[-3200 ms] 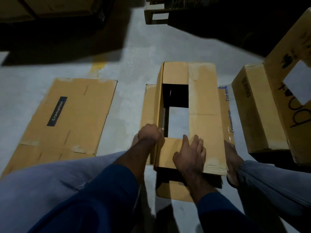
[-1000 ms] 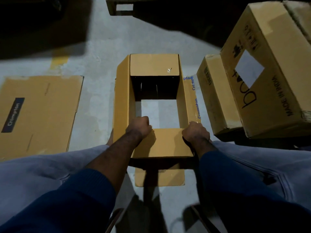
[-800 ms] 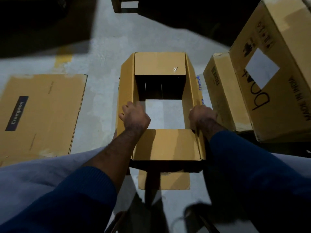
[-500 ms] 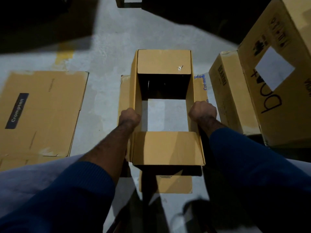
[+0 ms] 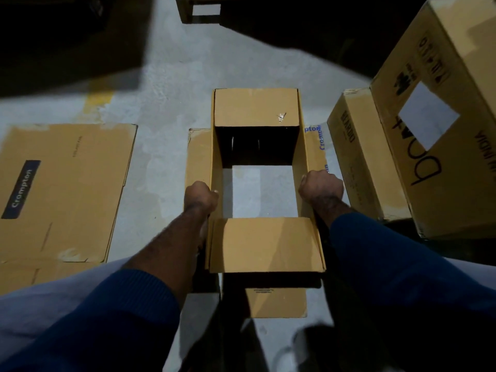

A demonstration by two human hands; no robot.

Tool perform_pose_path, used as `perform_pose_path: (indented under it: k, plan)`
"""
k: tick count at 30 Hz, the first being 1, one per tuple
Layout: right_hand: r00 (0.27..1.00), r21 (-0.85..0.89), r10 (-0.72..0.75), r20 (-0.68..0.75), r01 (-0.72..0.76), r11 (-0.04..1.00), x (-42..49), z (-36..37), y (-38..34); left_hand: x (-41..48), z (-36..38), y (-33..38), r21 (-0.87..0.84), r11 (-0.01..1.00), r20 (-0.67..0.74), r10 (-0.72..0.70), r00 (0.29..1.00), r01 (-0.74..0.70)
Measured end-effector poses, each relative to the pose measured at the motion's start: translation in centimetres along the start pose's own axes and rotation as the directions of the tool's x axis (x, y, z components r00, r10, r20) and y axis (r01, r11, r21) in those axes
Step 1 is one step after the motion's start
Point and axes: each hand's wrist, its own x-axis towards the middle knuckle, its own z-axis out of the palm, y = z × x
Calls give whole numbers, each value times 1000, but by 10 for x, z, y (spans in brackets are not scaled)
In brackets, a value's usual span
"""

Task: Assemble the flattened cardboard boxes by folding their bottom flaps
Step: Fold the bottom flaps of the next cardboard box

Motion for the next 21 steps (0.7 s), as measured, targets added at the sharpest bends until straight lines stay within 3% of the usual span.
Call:
perform_pose_path:
  k: [6,11,14,16,17,19,21]
  plan:
    - [999,77,32,7,-33,997,-1,4,4,-9,6,6,-21,998,-51,-57,997,56]
    - [953,323,233,194,-286,902,-10,3,-1,-27,3,10,8,999,-58,-52,997,53]
    - [954,383,299,-3,-275,882,-30,-6,-14,-48,1,11,124,987,-139,122,983,-105]
    - [970,430,210,-123,-139,892,-47,-13,-29,-64,-2,16,221,951,-192,259,947,-215]
    - [988,489,125,-93,-64,870,-55,-14,-38,-71,-4,19,246,936,-170,299,939,-253]
    - [991,521,-106,79,50,852,-70,-12,-57,-85,-9,22,254,922,-75,320,945,-292]
    - [918,407,-282,278,153,900,-89,-8,-70,-98,-16,20,246,924,-4,302,953,-291]
